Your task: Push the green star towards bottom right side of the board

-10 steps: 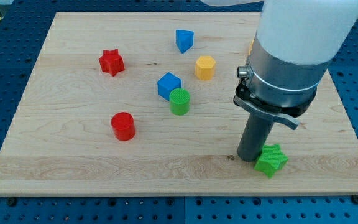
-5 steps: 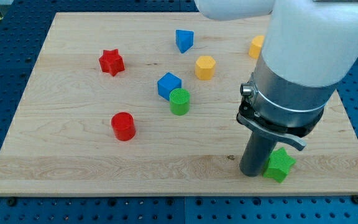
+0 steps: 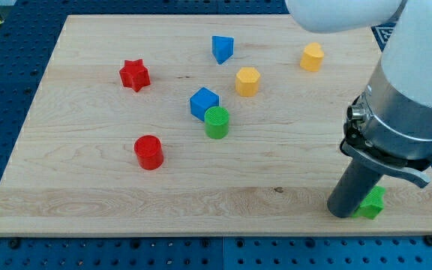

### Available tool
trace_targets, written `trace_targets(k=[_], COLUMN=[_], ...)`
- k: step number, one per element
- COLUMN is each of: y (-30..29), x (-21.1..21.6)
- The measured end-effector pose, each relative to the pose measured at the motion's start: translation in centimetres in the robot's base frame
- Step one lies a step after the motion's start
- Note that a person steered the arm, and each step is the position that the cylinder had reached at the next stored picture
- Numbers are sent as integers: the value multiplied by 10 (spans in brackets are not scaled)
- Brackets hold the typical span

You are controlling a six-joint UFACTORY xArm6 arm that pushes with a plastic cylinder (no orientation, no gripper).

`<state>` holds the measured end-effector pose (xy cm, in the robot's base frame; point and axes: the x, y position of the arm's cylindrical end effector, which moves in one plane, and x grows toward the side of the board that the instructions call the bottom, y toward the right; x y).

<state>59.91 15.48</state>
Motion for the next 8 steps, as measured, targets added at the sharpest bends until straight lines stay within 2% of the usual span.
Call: trace_targets(k=[6,7,8], y=[48,43,7], x=[-3,-3,-12])
